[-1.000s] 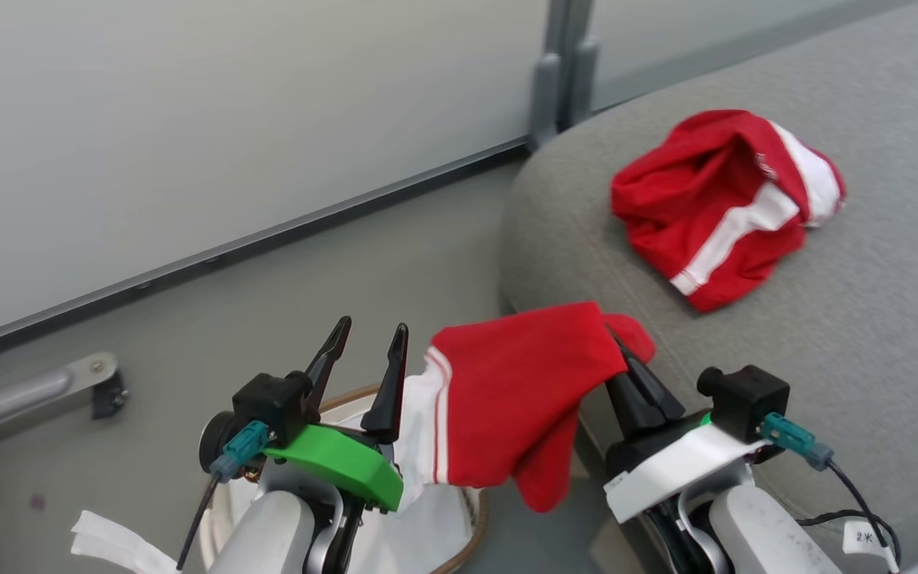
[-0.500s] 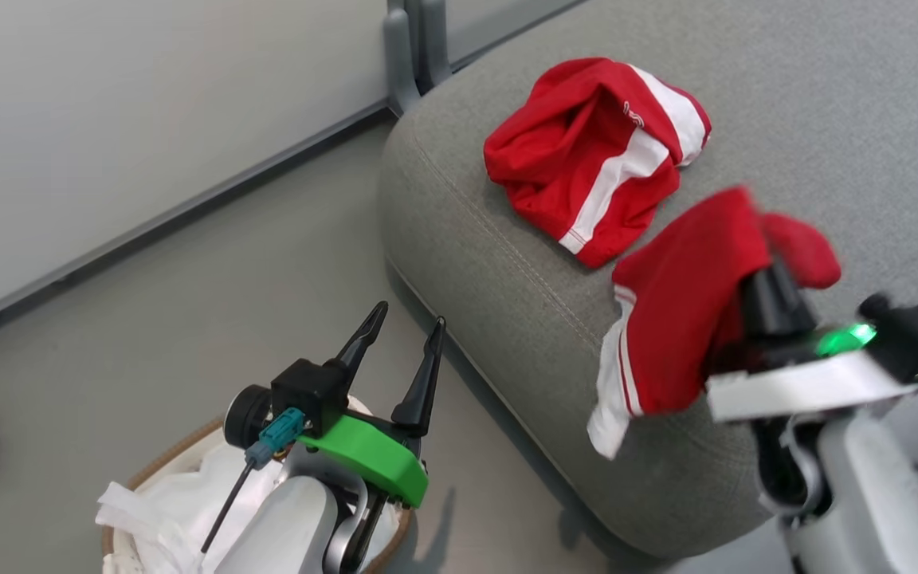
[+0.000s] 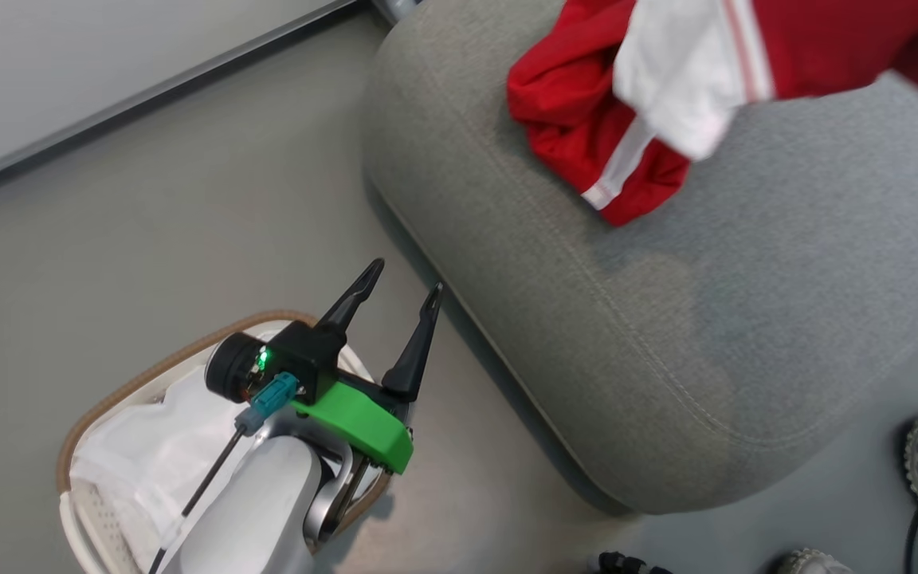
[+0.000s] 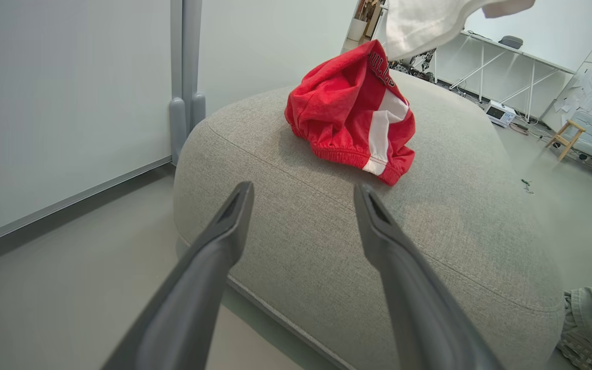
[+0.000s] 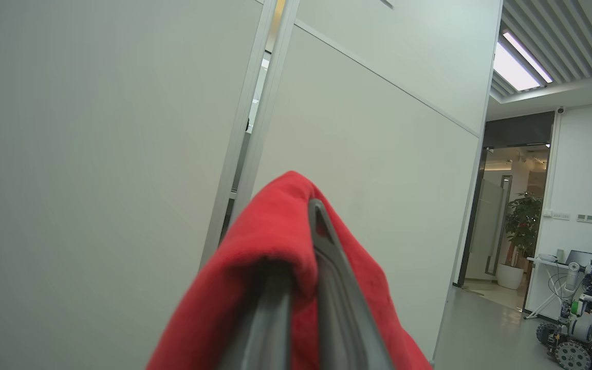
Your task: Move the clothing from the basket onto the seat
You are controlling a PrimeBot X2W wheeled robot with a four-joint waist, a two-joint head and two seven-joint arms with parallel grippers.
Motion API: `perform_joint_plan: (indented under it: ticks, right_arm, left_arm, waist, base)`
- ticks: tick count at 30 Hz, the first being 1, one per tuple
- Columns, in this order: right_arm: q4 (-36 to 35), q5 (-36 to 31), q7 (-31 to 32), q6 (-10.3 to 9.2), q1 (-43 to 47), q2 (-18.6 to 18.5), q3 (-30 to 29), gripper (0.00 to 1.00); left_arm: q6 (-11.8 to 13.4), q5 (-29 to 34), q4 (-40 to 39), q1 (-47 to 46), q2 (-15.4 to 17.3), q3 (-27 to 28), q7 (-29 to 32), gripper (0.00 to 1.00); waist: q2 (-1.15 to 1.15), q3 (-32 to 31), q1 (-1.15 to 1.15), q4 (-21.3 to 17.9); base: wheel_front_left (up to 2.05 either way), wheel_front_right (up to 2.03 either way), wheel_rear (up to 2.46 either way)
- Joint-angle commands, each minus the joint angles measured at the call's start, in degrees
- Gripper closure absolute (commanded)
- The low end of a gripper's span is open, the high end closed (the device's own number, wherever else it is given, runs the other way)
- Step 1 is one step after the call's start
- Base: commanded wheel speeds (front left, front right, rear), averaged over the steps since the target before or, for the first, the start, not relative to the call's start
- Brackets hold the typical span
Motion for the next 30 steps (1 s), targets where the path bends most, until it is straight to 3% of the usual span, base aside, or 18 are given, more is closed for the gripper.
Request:
perform_joint_plan:
  ticks: [1,7,16,22,30]
  right_arm:
    - [1.50,-0.95,-0.10,-0.07,-2.38,-0.70,-0.73,1.00]
    - [11.00,-4.72,-0.10,-0.08,-8.43,-1.74,-3.63,1.00]
    - [27.13,-11.92,-0.07,-0.08,-2.62,0.01,-5.49,1.00]
    - [35.96,-13.36,-0.06,-0.08,1.02,0.97,-9.69,1.00]
    - [37.61,-14.81,-0.05,-0.08,5.23,2.94,-18.33,1.00]
  left_arm:
    - [-0.27,-0.29,-0.21,-1.68,0.74,-0.35,-0.05,0.00]
    - [-0.28,-0.96,-0.77,-5.24,1.39,-2.52,-0.05,0.00]
    - [-0.28,-1.55,-0.52,-8.38,2.06,-5.36,-0.04,0.00]
    - [-0.28,-1.67,-0.73,-9.16,2.88,-5.83,-0.04,0.00]
    - [-0.28,-2.17,-0.10,-8.55,2.72,-5.34,-0.04,0.00]
  waist:
    - [0.00,4.48,-0.01,4.64]
    - [0.00,8.76,-0.01,9.81]
    - [0.00,14.34,-0.01,15.63]
    - [0.00,16.37,-0.01,16.23]
    - [0.00,14.57,-0.01,14.70]
  base:
    - [0.00,0.00,0.00]
    - [0.00,0.00,0.00]
    - [0.00,0.00,0.00]
    - [0.00,0.00,0.00]
    - [0.00,0.00,0.00]
